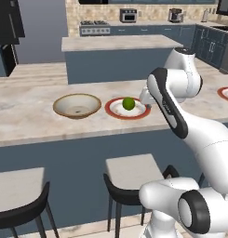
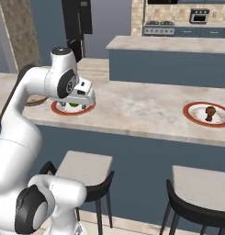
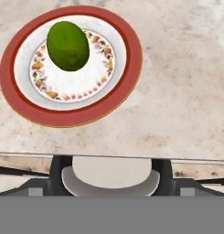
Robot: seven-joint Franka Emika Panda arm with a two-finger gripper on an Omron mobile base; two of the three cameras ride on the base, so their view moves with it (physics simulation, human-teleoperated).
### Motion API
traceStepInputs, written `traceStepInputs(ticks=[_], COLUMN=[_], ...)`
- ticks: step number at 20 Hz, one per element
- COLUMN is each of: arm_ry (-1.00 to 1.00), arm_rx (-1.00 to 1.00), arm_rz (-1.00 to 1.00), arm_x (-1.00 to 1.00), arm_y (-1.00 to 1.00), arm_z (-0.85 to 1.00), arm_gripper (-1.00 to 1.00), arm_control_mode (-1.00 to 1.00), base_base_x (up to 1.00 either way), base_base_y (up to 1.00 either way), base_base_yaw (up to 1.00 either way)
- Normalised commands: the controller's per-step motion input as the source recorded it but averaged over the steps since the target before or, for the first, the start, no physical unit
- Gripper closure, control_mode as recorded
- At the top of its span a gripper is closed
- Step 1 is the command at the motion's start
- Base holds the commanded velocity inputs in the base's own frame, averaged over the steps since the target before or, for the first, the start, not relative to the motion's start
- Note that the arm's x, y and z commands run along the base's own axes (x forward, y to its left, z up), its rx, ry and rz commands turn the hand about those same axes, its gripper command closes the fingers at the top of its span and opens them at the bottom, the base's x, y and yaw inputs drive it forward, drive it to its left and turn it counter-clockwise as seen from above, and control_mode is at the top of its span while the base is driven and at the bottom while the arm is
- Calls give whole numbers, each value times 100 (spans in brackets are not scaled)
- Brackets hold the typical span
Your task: Pick the chicken drumstick and lime from their plates and place them in the bowl. Then put the bowl in the fridge.
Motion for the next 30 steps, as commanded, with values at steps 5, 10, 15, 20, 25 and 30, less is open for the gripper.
traceStepInputs(ticks=[5,10,15,20,25,30], arm_ry=[0,0,0,0,0,0], arm_rx=[0,0,0,0,0,0], arm_rz=[0,0,0,0,0,0], arm_x=[0,0,0,0,0,0], arm_y=[0,0,0,0,0,0], arm_z=[0,0,0,0,0,0], arm_gripper=[-100,-100,-100,-100,-100,-100], arm_control_mode=[100,100,100,100,100,100], base_base_x=[8,5,65,71,85,33], base_base_y=[-68,-63,-7,0,0,0], base_base_yaw=[-4,-14,-4,0,0,0])
